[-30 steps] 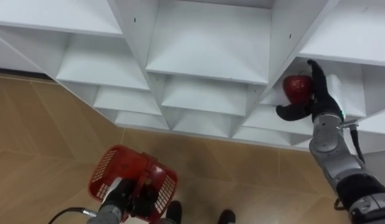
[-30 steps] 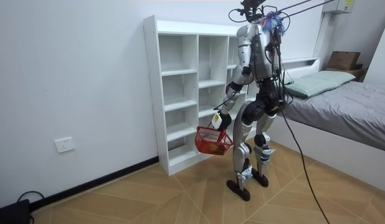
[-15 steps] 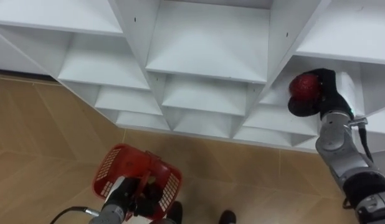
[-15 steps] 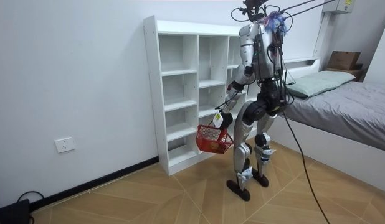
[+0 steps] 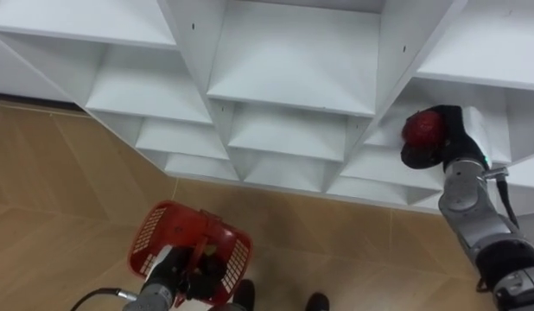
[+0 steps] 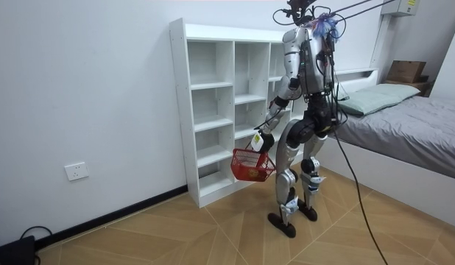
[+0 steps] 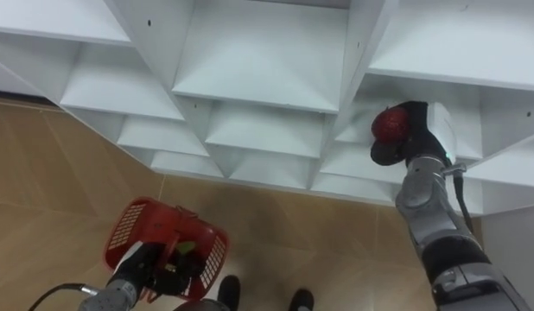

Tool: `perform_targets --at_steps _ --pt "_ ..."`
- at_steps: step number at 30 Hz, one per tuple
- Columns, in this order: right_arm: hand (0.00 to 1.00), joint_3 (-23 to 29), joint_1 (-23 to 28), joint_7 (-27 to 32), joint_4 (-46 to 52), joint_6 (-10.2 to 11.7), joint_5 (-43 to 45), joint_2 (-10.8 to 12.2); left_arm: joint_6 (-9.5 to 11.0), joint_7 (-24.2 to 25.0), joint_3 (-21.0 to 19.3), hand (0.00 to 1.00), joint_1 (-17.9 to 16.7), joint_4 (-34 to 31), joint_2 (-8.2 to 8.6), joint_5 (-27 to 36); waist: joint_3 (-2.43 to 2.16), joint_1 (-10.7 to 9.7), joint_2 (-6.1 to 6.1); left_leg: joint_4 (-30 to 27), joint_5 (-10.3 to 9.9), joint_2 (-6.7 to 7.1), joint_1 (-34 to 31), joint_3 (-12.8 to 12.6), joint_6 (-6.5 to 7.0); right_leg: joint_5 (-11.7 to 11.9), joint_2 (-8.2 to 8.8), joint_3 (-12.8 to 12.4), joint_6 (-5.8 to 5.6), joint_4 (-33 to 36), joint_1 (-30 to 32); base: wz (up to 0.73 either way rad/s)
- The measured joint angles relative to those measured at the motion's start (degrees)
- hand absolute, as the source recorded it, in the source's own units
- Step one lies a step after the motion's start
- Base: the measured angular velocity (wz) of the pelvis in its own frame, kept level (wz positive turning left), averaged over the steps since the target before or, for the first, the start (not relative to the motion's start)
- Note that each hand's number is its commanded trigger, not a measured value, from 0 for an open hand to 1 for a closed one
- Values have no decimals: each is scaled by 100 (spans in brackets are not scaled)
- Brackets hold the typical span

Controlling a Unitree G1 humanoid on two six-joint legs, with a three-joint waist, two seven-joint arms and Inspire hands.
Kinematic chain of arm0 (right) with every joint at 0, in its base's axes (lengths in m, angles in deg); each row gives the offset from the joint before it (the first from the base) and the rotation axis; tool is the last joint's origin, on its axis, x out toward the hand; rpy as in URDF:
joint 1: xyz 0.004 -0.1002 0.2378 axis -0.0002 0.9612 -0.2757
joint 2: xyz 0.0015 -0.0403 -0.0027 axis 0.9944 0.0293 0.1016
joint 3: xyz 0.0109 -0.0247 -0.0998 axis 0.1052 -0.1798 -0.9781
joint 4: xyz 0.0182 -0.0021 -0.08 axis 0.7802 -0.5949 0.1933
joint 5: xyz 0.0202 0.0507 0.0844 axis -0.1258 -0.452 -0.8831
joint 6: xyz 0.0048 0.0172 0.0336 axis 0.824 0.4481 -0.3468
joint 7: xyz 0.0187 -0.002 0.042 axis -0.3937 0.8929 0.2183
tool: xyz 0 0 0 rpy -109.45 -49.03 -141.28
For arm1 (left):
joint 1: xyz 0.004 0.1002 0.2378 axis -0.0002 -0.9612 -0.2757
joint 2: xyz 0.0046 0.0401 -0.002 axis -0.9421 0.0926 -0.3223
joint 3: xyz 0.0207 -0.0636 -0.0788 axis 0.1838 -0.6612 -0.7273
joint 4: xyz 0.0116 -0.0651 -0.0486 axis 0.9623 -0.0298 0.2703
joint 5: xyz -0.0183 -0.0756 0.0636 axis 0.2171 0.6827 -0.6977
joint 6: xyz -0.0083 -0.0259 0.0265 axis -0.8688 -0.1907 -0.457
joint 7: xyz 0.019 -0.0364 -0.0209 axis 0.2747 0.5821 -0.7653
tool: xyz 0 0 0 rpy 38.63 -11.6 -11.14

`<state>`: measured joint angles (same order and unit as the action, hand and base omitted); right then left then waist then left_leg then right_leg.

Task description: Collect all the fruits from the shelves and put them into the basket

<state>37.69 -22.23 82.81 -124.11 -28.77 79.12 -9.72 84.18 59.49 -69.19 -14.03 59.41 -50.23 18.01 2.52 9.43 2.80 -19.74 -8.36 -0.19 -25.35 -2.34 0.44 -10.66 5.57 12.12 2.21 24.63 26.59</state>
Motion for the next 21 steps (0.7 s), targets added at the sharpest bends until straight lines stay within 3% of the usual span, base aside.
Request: perform_targets --at_steps 10,15,18,21 --pt "100 -4 1 -71 7 -9 -87 46 16 -15 0 100 74 25 -1 0 13 -3 52 -2 16 10 17 -19 9 1 20 3 -3 23 -4 0" --pt "100 -2 20 -190 224 12 -180 302 110 -15 -7 100 125 152 -5 15 14 -94 51 -10 15 0 34 -23 9 13 -2 -25 -8 3 -29 0" --pt "100 -10 48 -253 261 170 -186 488 117 11 -5 100 119 171 6 34 21 -149 38 3 14 -4 100 -52 10 14 -2 -29 -11 -29 -101 0" --pt "100 -155 335 -334 556 200 -189 570 128 9 -6 100 128 178 34 232 20 -144 24 76 14 -10 162 -82 12 19 -4 -4 -21 -118 -160 1"
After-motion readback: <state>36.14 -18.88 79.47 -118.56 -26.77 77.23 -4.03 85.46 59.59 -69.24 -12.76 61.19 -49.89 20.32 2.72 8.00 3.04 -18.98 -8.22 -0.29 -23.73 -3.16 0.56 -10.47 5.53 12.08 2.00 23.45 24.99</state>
